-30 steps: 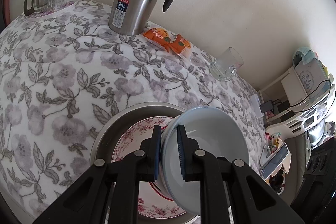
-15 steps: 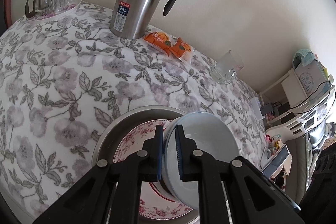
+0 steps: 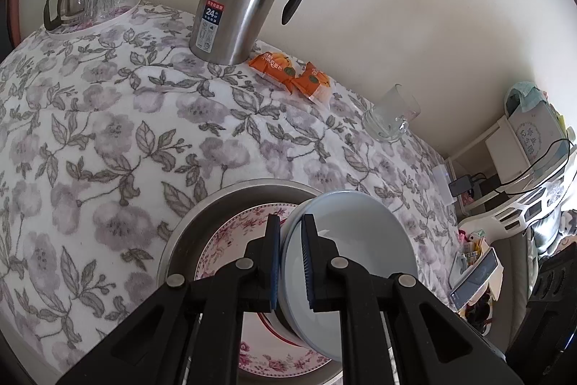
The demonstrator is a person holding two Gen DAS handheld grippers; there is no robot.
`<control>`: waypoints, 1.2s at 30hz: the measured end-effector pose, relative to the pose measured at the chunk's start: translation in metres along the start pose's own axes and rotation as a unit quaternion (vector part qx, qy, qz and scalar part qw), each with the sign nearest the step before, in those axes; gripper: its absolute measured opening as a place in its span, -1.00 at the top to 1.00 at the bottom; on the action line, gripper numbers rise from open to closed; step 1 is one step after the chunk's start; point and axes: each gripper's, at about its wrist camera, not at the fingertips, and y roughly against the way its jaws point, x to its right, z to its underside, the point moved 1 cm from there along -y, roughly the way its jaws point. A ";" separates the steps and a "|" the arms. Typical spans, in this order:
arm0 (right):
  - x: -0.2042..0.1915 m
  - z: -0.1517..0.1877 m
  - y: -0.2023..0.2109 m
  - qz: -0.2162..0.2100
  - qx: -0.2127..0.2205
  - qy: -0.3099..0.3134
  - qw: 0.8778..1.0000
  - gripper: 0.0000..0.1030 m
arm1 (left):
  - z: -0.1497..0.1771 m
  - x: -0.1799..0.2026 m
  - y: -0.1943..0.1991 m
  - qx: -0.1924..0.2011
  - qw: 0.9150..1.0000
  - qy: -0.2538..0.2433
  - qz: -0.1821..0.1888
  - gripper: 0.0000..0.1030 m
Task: Organize plates and bowls
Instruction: 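Lower the pale blue bowl into the white square bowl with both tools, then open both tools and release the pale blue bowl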
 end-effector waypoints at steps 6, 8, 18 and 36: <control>-0.001 0.000 0.005 0.002 0.006 0.004 1.000 0.51 | -0.002 -0.001 0.008 0.008 1.000 0.008 0.003 0.77; -0.001 0.000 0.006 0.002 0.008 0.005 1.000 0.51 | -0.003 -0.001 0.013 0.016 1.000 0.009 -0.001 0.77; -0.001 0.001 0.003 0.024 0.001 0.010 1.000 0.20 | -0.006 -0.003 0.026 0.033 0.999 0.011 -0.030 -0.09; -0.005 0.009 0.008 0.057 0.021 0.039 0.997 -1.00 | 0.009 -0.022 0.038 0.054 0.993 0.017 -0.104 -0.93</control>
